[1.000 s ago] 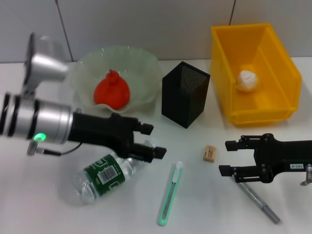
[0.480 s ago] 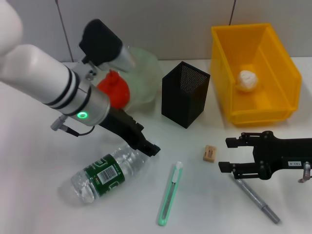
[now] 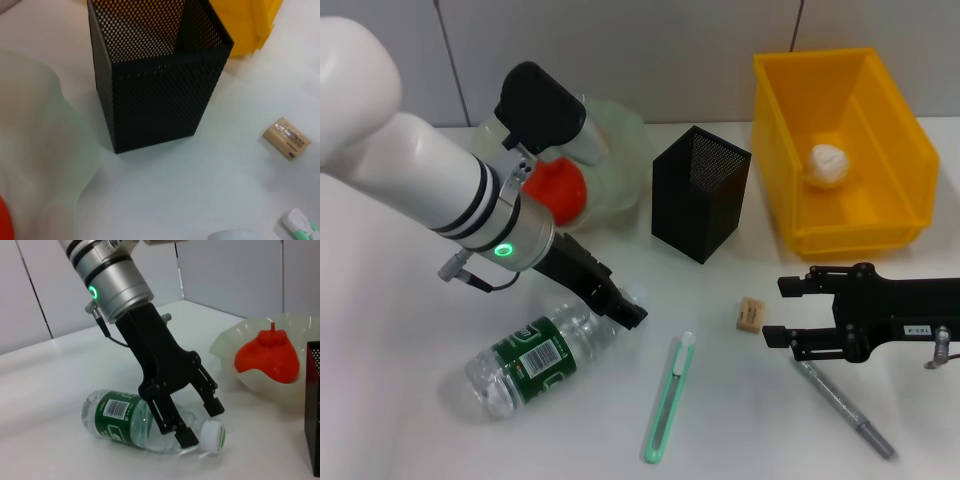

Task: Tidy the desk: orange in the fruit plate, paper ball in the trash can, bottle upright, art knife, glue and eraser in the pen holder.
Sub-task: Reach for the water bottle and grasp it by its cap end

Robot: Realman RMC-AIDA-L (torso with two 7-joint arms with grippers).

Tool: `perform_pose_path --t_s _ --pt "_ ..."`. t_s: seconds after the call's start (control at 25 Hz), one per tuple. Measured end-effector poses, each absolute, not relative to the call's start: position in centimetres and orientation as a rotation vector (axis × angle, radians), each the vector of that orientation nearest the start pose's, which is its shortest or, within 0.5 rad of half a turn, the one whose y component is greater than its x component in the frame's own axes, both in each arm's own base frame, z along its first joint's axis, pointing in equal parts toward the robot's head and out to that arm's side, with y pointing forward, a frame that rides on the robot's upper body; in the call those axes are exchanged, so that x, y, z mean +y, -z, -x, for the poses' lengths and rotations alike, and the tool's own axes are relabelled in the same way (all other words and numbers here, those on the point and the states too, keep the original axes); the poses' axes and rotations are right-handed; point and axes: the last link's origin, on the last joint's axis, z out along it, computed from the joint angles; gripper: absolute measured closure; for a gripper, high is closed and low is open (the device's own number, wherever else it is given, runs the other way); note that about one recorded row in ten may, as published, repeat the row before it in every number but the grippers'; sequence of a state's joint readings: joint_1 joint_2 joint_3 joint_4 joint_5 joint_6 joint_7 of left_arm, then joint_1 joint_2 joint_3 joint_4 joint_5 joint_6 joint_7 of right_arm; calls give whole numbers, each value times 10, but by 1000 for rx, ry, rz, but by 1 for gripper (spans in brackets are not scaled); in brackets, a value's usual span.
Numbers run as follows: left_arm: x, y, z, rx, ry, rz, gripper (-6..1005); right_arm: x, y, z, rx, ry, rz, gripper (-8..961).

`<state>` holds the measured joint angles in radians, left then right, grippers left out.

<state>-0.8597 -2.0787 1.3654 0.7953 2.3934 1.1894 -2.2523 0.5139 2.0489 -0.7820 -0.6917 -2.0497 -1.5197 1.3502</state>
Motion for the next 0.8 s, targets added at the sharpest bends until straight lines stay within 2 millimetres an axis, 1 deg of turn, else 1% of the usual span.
perform_pose_path --t_s 0.24,0.76,0.8 --pt "402 74 173 -702 -347 2761 202 329 -1 -274 526 -497 2800 208" --pt "399 79 172 -669 -381 2775 271 329 -1 -274 532 -496 2802 208" --pt "399 80 172 -668 -380 2777 317 329 -1 -274 532 -496 2802 208"
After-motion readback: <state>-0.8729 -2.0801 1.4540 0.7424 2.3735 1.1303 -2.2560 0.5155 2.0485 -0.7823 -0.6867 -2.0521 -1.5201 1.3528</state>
